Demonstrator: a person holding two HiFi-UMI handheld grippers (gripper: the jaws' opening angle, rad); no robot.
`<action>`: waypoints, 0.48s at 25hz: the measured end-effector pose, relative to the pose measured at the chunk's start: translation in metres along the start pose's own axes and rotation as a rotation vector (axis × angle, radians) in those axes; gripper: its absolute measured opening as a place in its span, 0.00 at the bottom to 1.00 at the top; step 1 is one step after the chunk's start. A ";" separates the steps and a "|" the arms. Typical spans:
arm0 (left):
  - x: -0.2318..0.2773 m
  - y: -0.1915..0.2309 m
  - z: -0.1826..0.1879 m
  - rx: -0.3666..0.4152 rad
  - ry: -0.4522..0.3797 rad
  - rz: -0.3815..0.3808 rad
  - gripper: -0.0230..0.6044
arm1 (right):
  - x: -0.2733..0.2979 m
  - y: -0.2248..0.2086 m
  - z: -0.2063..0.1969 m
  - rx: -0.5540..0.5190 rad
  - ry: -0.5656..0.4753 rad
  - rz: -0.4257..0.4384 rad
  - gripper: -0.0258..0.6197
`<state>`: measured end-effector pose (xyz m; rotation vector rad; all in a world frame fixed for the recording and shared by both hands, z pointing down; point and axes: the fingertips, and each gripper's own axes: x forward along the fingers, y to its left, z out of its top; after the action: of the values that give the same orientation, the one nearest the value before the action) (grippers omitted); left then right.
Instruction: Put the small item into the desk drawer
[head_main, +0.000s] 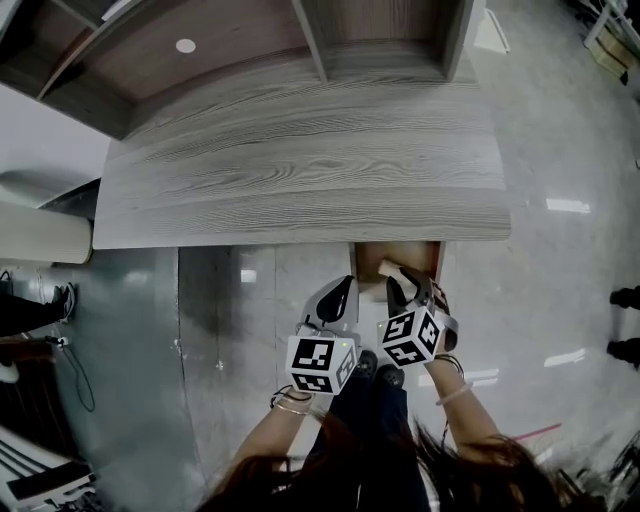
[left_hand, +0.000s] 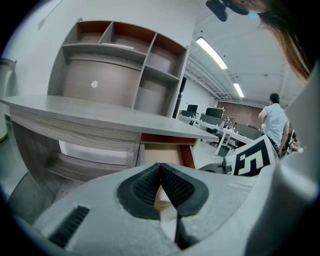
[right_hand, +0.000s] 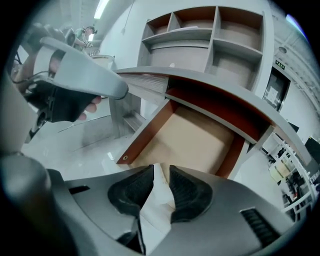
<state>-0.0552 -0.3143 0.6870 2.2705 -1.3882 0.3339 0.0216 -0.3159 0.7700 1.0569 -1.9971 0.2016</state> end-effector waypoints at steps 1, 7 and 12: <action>-0.002 -0.002 0.001 0.003 -0.001 -0.001 0.06 | -0.004 -0.001 0.000 0.004 -0.003 -0.002 0.17; -0.012 -0.014 0.013 0.020 -0.019 -0.008 0.06 | -0.023 -0.004 0.005 0.028 -0.026 -0.014 0.14; -0.023 -0.022 0.018 0.034 -0.026 -0.010 0.06 | -0.042 -0.001 0.012 0.031 -0.054 -0.020 0.13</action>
<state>-0.0468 -0.2964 0.6557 2.3160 -1.3942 0.3279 0.0268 -0.2974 0.7310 1.1119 -2.0371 0.1954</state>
